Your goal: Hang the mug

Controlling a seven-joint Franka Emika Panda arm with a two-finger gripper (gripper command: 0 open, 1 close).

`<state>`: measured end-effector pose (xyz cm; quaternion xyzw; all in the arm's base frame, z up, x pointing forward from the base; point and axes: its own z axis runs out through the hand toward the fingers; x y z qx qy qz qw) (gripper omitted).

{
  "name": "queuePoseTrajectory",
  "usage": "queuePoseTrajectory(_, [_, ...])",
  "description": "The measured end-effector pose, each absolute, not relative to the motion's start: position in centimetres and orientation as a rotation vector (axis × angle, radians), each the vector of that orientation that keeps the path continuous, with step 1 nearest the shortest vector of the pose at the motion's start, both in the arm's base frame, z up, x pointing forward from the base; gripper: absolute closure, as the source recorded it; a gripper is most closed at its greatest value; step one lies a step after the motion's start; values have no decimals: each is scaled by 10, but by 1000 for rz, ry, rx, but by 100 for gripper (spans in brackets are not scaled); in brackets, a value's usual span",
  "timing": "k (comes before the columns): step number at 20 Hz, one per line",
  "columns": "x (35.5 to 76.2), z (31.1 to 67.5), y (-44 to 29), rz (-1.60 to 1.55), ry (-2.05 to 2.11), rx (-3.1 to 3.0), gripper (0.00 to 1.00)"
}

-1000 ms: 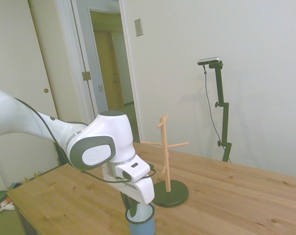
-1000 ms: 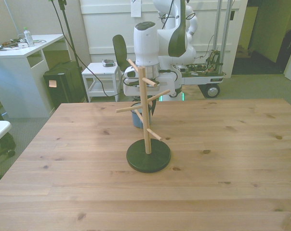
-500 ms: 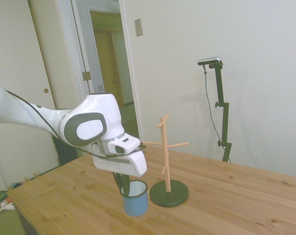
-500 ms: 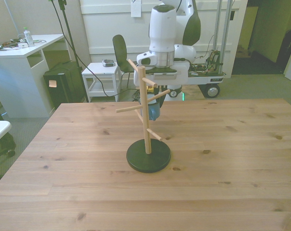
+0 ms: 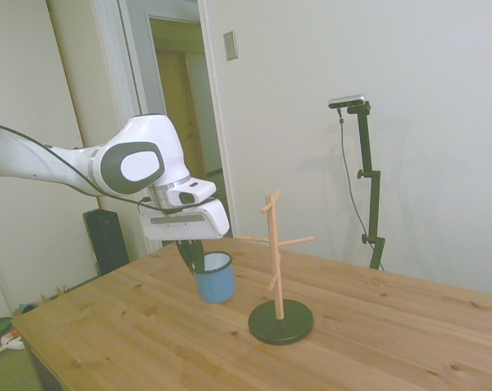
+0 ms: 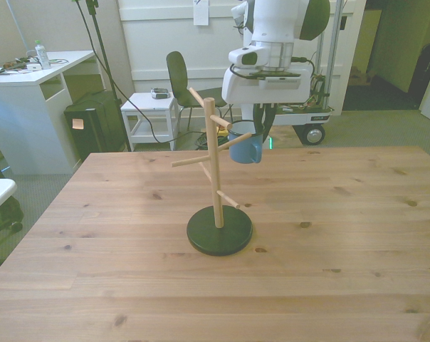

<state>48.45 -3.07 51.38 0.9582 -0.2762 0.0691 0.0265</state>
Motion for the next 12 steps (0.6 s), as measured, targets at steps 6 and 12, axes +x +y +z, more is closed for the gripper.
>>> queuePoseTrajectory(6, [504,525,-9,212,-824,2959,100])
queuePoseTrajectory(12, [507,538,6,228,-810,2960,100])
